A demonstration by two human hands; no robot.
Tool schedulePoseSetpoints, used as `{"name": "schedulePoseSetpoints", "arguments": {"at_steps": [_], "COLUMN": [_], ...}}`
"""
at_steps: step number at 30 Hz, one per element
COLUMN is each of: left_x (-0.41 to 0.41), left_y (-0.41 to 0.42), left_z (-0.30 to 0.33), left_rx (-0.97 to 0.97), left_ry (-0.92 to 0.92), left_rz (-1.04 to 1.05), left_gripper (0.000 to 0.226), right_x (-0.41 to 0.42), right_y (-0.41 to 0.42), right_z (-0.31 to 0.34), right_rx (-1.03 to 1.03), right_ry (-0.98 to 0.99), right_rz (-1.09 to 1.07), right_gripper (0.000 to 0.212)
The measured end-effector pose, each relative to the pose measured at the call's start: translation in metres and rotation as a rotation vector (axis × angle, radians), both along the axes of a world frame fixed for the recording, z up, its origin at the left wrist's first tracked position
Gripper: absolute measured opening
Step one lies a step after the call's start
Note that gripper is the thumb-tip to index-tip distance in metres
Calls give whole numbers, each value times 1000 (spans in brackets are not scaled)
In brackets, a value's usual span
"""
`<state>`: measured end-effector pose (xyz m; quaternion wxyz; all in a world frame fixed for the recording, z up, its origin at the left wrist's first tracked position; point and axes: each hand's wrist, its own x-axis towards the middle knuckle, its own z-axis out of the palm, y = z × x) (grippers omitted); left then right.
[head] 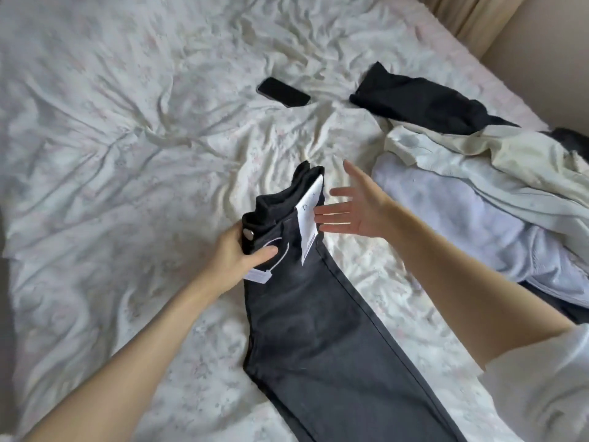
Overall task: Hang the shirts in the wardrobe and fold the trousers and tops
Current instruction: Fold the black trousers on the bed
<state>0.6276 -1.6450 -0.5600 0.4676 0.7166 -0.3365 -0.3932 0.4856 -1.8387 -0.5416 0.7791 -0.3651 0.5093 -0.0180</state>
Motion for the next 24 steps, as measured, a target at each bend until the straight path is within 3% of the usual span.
{"name": "schedulePoseSetpoints", "arguments": {"at_steps": [3, 5, 7, 10, 13, 17, 20, 22, 24], "left_x": [-24, -41, -64, -111, -144, -164, -169, -169, -170], "left_y": [21, 34, 49, 76, 99, 118, 125, 122, 110], "left_z": [11, 10, 1, -19, -41, -67, -76, -69, -66], "left_rx": [-6, -41, -49, -57, -41, 113, 337, 322, 153], "left_ry": [-46, -105, -210, -333, -396, -488, -527, -493, -632], "left_rz": [-222, -369, -475, -653, -766, -905, -1085, -885, -571], "left_gripper": [20, 38, 62, 72, 77, 78, 62, 44, 33], "right_x": [-29, -56, -85, -133, -175, -202, -205, -200, -192], "right_y": [8, 23, 48, 92, 130, 166, 182, 189, 193], "right_z": [9, 11, 11, -2, -22, -62, -91, -98, -99], "right_rx": [-6, -22, -36, -163, -332, -507, -661, -855, -1116], "right_ry": [61, 47, 62, 169, 249, 430, 720, 910, 886], "right_rz": [82, 122, 120, 86, 106, 181, 504, 683, 640], "right_gripper": [82, 81, 68, 33, 30, 32, 40, 46, 51]}}
